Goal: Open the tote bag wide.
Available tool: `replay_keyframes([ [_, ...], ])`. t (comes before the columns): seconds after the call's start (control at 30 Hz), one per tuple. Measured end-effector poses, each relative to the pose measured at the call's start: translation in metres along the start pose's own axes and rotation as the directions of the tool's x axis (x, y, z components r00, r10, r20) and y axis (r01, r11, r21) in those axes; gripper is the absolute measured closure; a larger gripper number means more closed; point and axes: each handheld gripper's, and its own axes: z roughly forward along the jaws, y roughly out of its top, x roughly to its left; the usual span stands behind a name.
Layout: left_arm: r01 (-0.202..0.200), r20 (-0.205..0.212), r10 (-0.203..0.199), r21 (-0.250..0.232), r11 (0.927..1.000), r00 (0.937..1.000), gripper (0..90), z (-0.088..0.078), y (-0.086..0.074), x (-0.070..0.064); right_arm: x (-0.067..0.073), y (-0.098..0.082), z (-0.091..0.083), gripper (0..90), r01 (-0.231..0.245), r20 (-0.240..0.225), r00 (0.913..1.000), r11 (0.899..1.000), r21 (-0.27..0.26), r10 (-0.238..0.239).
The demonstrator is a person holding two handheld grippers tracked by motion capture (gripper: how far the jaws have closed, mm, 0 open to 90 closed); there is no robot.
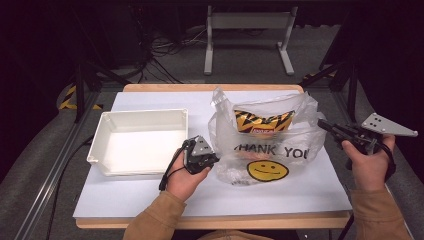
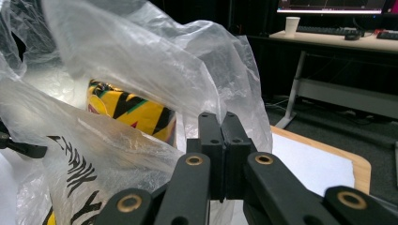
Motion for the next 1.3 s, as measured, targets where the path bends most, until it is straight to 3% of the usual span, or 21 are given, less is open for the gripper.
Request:
replay_keyframes([
  [0.73, 0.027, -0.011, -0.026, 0.075, 0.9968, 0.9996, 87.6, 0.013, -0.011, 0.005, -0.005, -0.038, 0.025, 88.7, -0.055, -0.03, 0.9978, 0.989, 0.138, 0.059],
  [1.0, 0.031, -0.005, -0.031, 0.088, 0.9956, 0.9995, 87.6, 0.016, -0.013, 0.005, -0.003, -0.054, 0.035, 87.4, -0.061, -0.056, 0.9957, 0.976, 0.209, 0.074],
  [1.3, 0.035, -0.003, -0.034, 0.095, 0.9949, 0.9994, 86.9, 0.018, -0.013, 0.005, -0.005, -0.07, 0.042, 84.7, -0.082, -0.072, 0.9915, 0.951, 0.299, 0.108],
])
